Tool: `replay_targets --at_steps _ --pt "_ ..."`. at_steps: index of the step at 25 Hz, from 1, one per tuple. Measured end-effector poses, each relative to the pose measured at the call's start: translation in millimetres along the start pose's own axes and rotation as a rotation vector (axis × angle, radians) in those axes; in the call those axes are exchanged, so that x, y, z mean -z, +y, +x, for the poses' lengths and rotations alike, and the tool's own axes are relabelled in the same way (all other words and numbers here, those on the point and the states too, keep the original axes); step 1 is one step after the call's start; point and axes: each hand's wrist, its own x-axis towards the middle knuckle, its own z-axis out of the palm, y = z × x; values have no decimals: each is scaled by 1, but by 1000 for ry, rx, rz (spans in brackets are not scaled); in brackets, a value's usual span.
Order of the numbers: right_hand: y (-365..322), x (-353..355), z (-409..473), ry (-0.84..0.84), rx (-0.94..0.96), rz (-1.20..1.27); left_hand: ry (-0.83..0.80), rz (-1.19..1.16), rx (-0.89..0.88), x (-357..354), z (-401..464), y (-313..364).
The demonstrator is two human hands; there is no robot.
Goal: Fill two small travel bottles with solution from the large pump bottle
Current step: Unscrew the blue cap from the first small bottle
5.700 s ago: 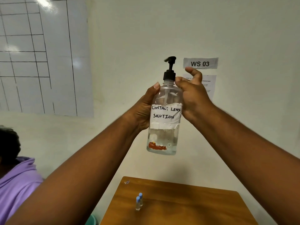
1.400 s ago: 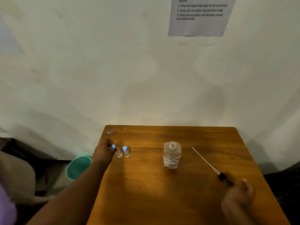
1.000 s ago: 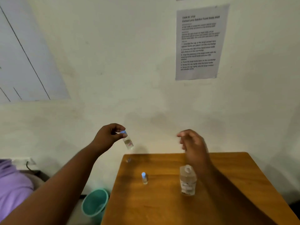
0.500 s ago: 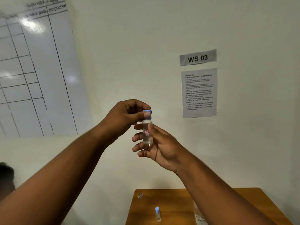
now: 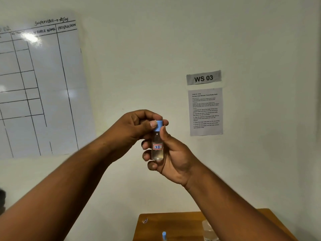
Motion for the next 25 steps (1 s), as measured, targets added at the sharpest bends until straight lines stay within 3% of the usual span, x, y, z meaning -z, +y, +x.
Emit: replay_targets --at_steps 3,10,14,18,21,23,25 --pt "-3 -6 -3 33 16 10 59 -5 -27 -4 0 0" --pt "0 -16 -6 264 111 -250 95 51 -18 -16 -3 3" --pt "4 -10 -3 331 97 -379 37 273 38 -14 -2 6" --pt "9 -10 2 377 124 -453 213 506 -11 -22 1 -2" --pt "10 -6 5 394 147 -431 281 398 -17 -19 2 -6" --pt "8 0 6 417 159 -417 166 200 47 -11 2 -7" --pt "6 4 4 431 155 -419 54 159 68 -9 0 -8"
